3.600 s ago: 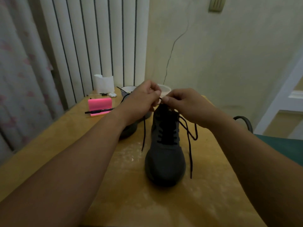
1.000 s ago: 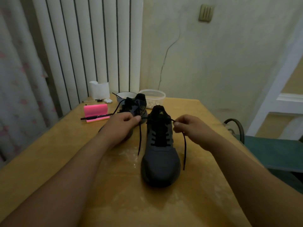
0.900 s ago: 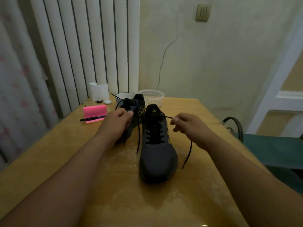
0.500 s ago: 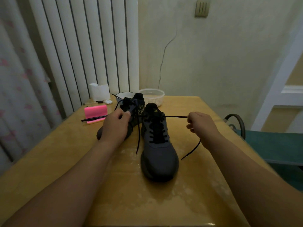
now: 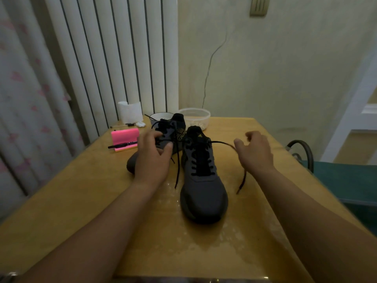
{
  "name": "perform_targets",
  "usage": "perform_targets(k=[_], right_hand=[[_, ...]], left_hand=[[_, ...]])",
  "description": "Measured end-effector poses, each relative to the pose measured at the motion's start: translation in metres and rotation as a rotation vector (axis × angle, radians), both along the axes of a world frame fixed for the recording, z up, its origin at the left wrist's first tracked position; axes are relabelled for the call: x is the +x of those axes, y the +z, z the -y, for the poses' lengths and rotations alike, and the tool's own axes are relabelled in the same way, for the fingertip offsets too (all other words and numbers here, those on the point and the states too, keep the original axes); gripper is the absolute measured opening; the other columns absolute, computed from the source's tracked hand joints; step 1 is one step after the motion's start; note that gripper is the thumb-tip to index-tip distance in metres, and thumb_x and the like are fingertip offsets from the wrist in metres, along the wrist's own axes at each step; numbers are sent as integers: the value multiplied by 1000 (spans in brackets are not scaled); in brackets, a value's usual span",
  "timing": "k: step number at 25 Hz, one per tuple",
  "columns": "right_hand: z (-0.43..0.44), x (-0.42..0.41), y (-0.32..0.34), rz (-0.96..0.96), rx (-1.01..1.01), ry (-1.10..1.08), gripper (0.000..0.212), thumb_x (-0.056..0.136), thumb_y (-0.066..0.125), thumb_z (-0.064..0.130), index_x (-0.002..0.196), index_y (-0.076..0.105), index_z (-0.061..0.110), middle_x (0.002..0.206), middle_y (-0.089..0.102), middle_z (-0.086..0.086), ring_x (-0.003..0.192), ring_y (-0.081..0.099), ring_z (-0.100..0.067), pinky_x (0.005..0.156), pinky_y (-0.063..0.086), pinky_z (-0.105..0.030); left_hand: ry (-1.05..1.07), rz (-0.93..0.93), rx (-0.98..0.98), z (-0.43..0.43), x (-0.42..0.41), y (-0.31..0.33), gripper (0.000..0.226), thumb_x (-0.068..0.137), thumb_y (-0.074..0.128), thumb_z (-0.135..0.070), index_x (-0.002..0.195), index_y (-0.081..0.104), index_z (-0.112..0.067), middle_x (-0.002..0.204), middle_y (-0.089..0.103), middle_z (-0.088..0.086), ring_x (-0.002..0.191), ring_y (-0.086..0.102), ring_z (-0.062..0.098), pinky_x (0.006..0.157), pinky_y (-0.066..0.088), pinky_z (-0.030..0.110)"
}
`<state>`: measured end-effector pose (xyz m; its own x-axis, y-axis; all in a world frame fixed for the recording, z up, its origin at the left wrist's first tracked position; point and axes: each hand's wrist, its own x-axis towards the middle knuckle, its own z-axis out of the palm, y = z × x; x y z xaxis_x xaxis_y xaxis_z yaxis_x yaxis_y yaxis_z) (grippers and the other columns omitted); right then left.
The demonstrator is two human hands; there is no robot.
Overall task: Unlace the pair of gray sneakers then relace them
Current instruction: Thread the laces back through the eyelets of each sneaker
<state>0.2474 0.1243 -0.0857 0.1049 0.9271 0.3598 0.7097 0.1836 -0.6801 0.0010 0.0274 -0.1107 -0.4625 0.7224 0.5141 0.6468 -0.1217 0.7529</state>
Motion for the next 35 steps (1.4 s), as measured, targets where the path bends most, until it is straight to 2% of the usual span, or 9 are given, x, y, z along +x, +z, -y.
perform_targets(k=[2,5,9,14,17,19,22,25,35], right_hand=[[9,-2,-5,105,280,-7,20,100,60,29,116,62,18,114,64,-1,106,59,-24,87,49,-41],[27,-20,-17,-27,-15,297,16,103,54,31,103,65,20,95,70,3,87,68,-18,78,57,-44],[46,-30,-39,-124,-195,390,37,109,44,41,136,57,19,124,66,2,112,61,-18,92,51,-39],[61,11,-42,-227,-71,224,36,110,43,35,137,58,16,127,64,-1,118,60,-20,95,50,-40],[72,37,-43,-249,-121,263,34,111,43,33,138,60,21,120,61,9,112,55,-11,89,43,-31],[80,43,-49,-284,-103,265,27,110,46,33,130,63,24,114,63,14,107,58,-9,81,44,-29],[83,46,-56,-323,-52,247,10,107,54,32,108,61,25,102,66,14,95,62,-4,71,46,-26],[86,52,-56,-338,7,289,6,103,60,26,99,62,23,97,67,8,91,62,-5,74,49,-30],[88,67,-27,228,182,507,7,101,61,30,102,63,23,101,56,8,91,54,-8,81,52,-36]], left_hand=[[62,-76,-9,7,11,-4,22,103,64,-35,116,58,-18,123,48,0,87,54,10,65,36,12],[-92,36,-247,11,34,-14,29,107,53,-42,90,56,-20,90,60,-1,80,58,16,60,36,29],[-141,261,-252,4,59,-21,28,111,41,-40,107,59,-18,100,63,-1,99,60,22,76,40,36],[-236,206,-322,-4,107,-24,35,112,36,-40,101,59,-17,96,63,2,90,59,21,69,40,35],[-222,54,-299,-10,101,-21,30,113,40,-33,122,62,-15,124,62,8,115,60,26,85,46,34],[-107,0,-173,0,87,-19,41,108,52,-25,149,47,-20,153,40,5,127,53,17,104,44,33],[-111,-49,68,24,86,-23,17,103,61,-23,120,59,-22,120,56,-2,88,59,7,79,53,30],[-430,-78,-14,36,93,-31,4,104,62,-25,107,62,-25,103,63,-7,90,62,6,73,50,20],[-512,-428,-3,15,94,-15,8,103,61,-26,97,56,-26,98,46,-18,91,52,-1,74,39,11]])
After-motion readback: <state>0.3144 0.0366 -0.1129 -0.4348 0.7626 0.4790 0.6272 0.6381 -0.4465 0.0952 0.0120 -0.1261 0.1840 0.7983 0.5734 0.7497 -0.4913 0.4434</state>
